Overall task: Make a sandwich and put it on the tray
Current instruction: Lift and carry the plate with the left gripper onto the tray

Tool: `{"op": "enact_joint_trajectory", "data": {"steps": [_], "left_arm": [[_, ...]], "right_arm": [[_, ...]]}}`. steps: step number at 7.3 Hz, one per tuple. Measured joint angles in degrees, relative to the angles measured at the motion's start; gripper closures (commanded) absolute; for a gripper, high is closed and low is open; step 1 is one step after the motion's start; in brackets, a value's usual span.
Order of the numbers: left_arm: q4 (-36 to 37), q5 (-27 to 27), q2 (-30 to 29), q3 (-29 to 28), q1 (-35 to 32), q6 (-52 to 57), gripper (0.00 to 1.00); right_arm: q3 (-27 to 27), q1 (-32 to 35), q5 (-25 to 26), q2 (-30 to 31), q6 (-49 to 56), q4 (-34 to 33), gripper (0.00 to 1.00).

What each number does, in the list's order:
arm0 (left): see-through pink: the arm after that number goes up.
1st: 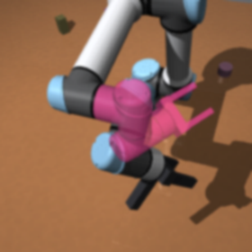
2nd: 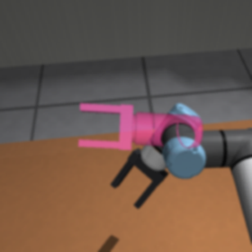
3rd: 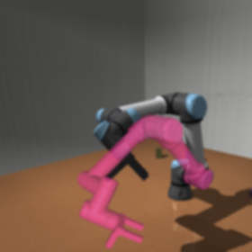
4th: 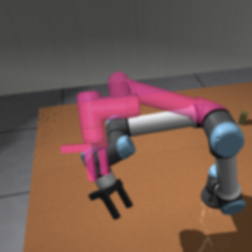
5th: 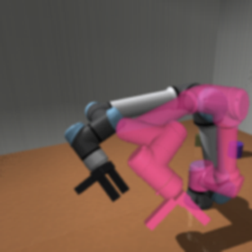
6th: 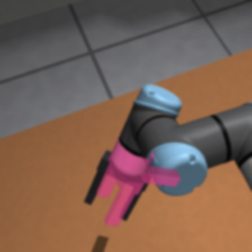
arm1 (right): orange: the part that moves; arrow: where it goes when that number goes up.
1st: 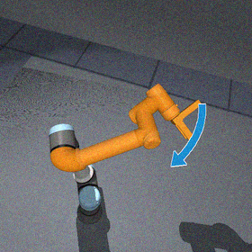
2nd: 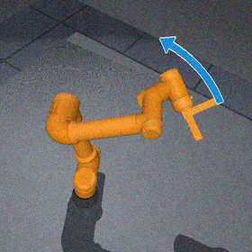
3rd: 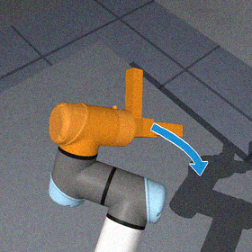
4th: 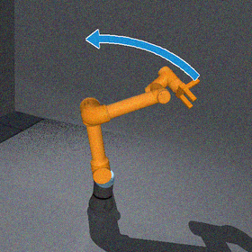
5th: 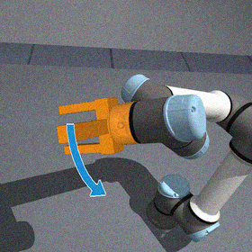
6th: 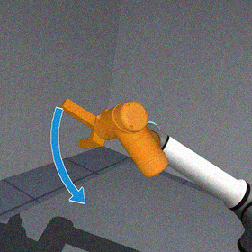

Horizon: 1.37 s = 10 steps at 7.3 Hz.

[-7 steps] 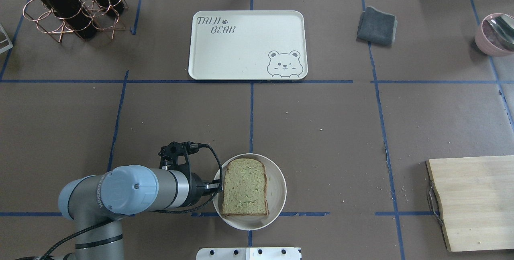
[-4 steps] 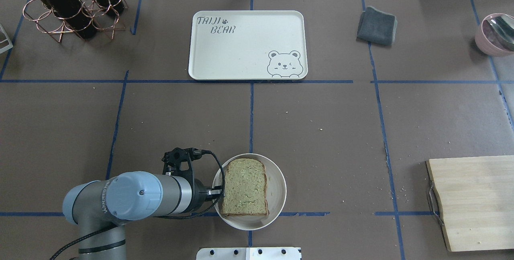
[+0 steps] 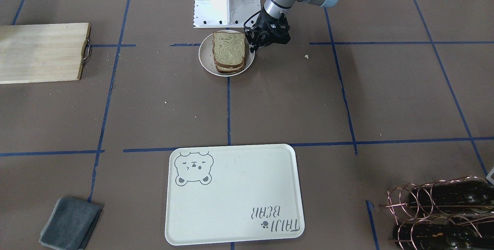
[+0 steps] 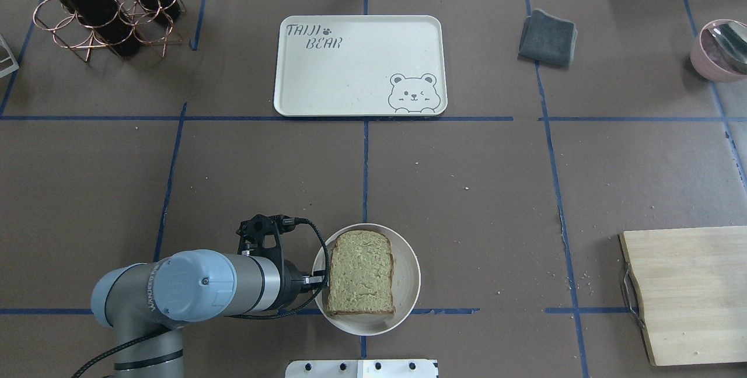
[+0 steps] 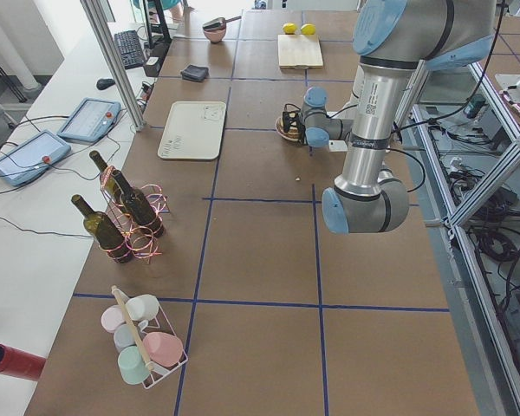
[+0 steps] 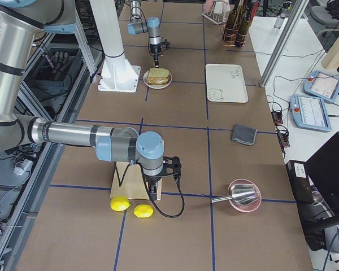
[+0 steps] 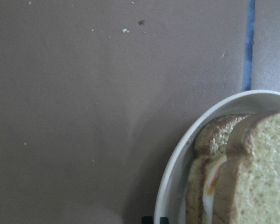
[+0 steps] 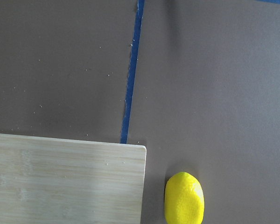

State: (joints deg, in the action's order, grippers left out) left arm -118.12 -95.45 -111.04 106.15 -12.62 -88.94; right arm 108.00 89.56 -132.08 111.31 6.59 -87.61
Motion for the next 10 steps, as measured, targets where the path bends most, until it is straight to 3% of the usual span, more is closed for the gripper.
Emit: {"op": "enact_joint_trajectory", "data": {"steps": [3, 6, 8, 10], "left_arm": [[0.13, -2.80, -2.15, 0.10, -4.45, 0.51, 1.00], [0.49, -11.49, -6.99, -4.87, -17.82, 4.56, 1.00], [0.40, -16.74, -15.41, -16.80, -27.39, 10.94, 1.00], [-0.22, -20.20, -25.88, -32.25, -33.65, 17.40, 1.00]], "right_arm": [[-0.23, 0.00, 0.33, -0.31, 0.10, 0.14, 0.00], [-0.39, -0.05, 0.47, -0.44, 1.46, 0.16, 0.00], [-0.41, -0.03, 0.50, -0.70, 1.88, 0.16, 0.00], [-0.44, 0.00, 0.51, -0.77, 2.61, 0.16, 0.00]]}}
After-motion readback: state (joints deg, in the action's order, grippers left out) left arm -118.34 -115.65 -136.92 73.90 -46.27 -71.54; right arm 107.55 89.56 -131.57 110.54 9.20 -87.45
